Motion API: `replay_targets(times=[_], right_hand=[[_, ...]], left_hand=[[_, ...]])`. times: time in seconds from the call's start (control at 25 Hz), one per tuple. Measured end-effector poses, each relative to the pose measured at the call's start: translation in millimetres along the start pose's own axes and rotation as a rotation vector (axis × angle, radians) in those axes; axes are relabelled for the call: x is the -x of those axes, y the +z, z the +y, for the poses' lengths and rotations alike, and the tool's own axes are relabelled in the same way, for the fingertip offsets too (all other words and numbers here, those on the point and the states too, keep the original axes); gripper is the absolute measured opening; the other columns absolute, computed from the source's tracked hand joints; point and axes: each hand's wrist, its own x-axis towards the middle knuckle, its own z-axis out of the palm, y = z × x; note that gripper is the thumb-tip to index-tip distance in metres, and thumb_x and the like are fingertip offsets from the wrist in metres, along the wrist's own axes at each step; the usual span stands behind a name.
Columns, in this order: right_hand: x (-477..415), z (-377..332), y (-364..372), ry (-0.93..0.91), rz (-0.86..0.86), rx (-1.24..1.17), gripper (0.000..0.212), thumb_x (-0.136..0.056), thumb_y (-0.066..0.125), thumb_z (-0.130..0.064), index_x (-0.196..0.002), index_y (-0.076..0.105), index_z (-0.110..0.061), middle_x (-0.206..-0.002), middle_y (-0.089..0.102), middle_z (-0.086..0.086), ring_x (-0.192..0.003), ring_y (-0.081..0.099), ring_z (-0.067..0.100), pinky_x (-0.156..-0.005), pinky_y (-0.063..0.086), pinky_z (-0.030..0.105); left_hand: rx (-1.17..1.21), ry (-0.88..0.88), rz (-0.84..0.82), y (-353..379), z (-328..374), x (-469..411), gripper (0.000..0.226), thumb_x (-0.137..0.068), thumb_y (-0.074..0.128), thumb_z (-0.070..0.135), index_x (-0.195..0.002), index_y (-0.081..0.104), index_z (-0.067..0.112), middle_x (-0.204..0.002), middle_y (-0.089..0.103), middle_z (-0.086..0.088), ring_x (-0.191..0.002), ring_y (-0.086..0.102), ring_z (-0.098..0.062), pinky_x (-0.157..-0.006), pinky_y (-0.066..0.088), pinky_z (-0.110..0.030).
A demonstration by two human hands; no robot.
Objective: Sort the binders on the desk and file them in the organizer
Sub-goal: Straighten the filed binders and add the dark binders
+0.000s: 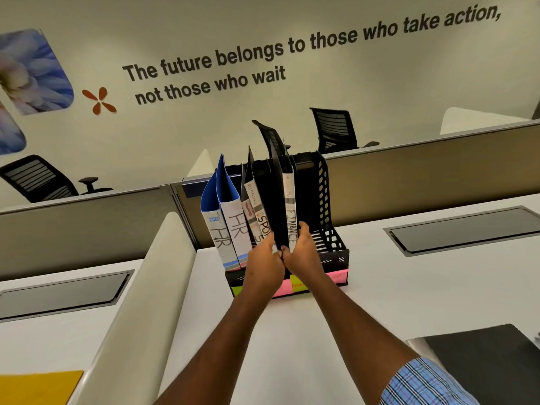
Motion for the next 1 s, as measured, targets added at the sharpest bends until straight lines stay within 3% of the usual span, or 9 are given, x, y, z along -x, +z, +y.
replay_targets(times=[0.12, 0.24, 0.36, 0.4, 0.56, 0.64, 0.72, 0.88, 1.0], right_hand=[[6.4, -9.6, -10.3, 0.019, -0.01, 0.044, 0.082, -0.086, 0.067, -0.019, -0.149, 0.015, -0.012, -0.146, 0.037, 0.014, -0.133, 0.041, 0.029, -0.105, 0.039, 0.038], [25.2, -11.3, -24.7, 0.012, -0.012, 0.097, 0.078, -0.087, 0.066, -0.02, -0.147, 0.018, -0.005, -0.145, 0.036, 0.016, -0.134, 0.038, 0.03, -0.106, 0.036, 0.033], [53.9, -1.9, -38.1, 0.013, -0.013, 0.149, 0.066, -0.088, 0.065, -0.018, -0.141, 0.029, -0.002, -0.14, 0.042, 0.016, -0.131, 0.04, 0.03, -0.103, 0.037, 0.032], [64.5, 3.1, -43.2, 0.026, -0.023, 0.166, 0.062, -0.088, 0.065, -0.017, -0.139, 0.033, -0.003, -0.138, 0.044, 0.016, -0.129, 0.042, 0.029, -0.102, 0.039, 0.033], [111.3, 31.1, -66.9, 0.047, -0.085, 0.291, 0.046, -0.087, 0.066, -0.02, -0.125, 0.046, -0.004, -0.126, 0.053, 0.013, -0.117, 0.049, 0.027, -0.094, 0.044, 0.033], [139.5, 49.7, -82.7, 0.056, -0.094, 0.357, 0.047, -0.088, 0.065, -0.024, -0.126, 0.046, -0.004, -0.127, 0.052, 0.013, -0.119, 0.048, 0.027, -0.096, 0.041, 0.031], [166.9, 69.5, -100.1, 0.09, -0.09, 0.395, 0.05, -0.09, 0.063, -0.025, -0.13, 0.044, -0.002, -0.132, 0.049, 0.013, -0.125, 0.044, 0.026, -0.101, 0.036, 0.029], [215.7, 105.1, -136.0, 0.15, -0.072, 0.458, 0.046, -0.091, 0.062, -0.024, -0.127, 0.047, -0.001, -0.133, 0.048, 0.014, -0.126, 0.043, 0.025, -0.102, 0.034, 0.028], [245.8, 125.3, -160.0, 0.198, -0.023, 0.489, 0.045, -0.089, 0.064, -0.023, -0.126, 0.049, -0.002, -0.132, 0.05, 0.014, -0.125, 0.046, 0.026, -0.1, 0.039, 0.029]], left_hand=[[-0.083, -0.117, -0.122, 9.7, -17.0, 22.8, 0.035, -0.095, 0.047, 0.005, -0.129, 0.053, 0.007, -0.122, 0.061, -0.013, -0.106, 0.058, -0.023, -0.08, 0.048, -0.024], [-0.092, -0.205, -0.162, 18.8, -32.3, 45.0, 0.035, -0.096, 0.048, 0.008, -0.131, 0.051, 0.003, -0.129, 0.058, -0.014, -0.118, 0.054, -0.028, -0.089, 0.043, -0.027], [-0.041, -0.238, -0.184, 29.5, -37.9, 65.3, 0.018, -0.094, 0.047, 0.006, -0.081, 0.059, 0.004, -0.077, 0.058, -0.014, -0.082, 0.052, -0.032, -0.063, 0.039, -0.03], [-0.032, -0.253, -0.192, 33.4, -38.4, 72.3, 0.019, -0.094, 0.048, 0.008, -0.077, 0.056, 0.008, -0.075, 0.054, -0.011, -0.078, 0.049, -0.027, -0.062, 0.037, -0.029], [0.052, -0.361, -0.234, 58.5, -39.4, 100.3, 0.018, -0.094, 0.051, 0.012, -0.082, 0.06, 0.003, -0.102, 0.059, -0.028, -0.098, 0.057, -0.037, -0.077, 0.044, -0.031], [0.135, -0.407, -0.26, 74.7, -36.0, 115.7, 0.028, -0.093, 0.051, 0.01, -0.065, 0.047, 0.01, -0.079, 0.05, -0.025, -0.078, 0.052, -0.034, -0.07, 0.039, -0.031], [0.202, -0.455, -0.284, 90.5, -28.9, 129.0, 0.029, -0.092, 0.05, 0.008, -0.064, 0.044, 0.012, -0.07, 0.047, -0.01, -0.076, 0.047, -0.025, -0.07, 0.042, -0.033], [0.311, -0.538, -0.364, 124.5, -16.4, 151.9, 0.025, -0.091, 0.047, 0.006, -0.068, 0.047, 0.016, -0.079, 0.053, -0.007, -0.081, 0.053, -0.026, -0.075, 0.05, -0.034], [0.442, -0.592, -0.388, 149.9, -9.9, 172.6, 0.018, -0.09, 0.05, -0.002, -0.075, 0.047, 0.008, -0.081, 0.047, -0.01, -0.064, 0.047, -0.022, -0.059, 0.044, -0.03]])
